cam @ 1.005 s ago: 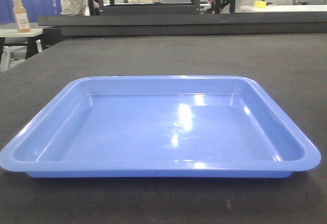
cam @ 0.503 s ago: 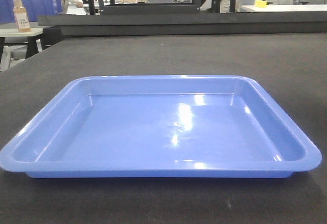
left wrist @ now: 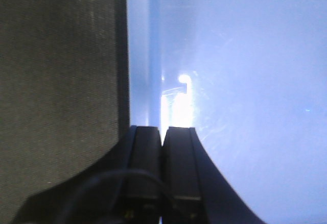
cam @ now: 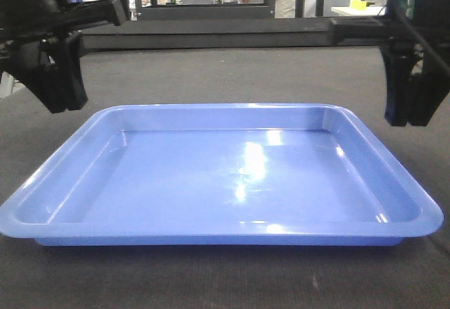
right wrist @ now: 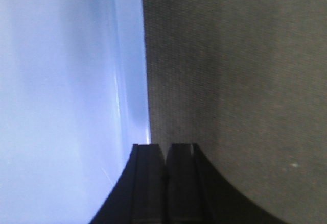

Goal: Grab blue tray and place on right shelf
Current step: 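Lower both grippers onto opposite side rims of the blue tray and close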

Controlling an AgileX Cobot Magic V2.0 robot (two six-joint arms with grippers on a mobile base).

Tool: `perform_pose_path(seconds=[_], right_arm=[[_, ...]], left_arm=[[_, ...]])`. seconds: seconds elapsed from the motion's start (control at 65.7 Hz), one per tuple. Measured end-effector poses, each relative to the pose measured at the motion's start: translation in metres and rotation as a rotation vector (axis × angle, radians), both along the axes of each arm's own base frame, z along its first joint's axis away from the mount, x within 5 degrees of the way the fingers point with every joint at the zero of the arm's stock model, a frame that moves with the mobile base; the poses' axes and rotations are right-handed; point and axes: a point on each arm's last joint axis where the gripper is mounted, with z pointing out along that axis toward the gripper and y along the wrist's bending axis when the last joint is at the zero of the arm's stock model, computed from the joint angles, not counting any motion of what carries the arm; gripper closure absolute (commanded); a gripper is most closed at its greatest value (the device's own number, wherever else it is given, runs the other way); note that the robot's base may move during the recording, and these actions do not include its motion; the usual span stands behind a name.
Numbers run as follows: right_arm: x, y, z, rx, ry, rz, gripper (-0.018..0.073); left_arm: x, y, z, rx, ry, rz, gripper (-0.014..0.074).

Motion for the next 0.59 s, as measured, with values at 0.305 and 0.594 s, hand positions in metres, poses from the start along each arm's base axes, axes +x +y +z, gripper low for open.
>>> perform_pose_path(seconds=[0.305, 0.594], right_arm=[[0.008, 0.007, -0.012, 0.013, -0.007, 0.001, 0.0501], [0.010, 0.012, -0.016, 0.013, -0.003, 0.009, 0.0501]], left_arm=[[-0.003, 0.000, -0.014, 0.000, 0.050, 0.006, 0.0638], [-0.004, 0.002, -0.029, 0.005, 0.039, 0.039, 0.0638]])
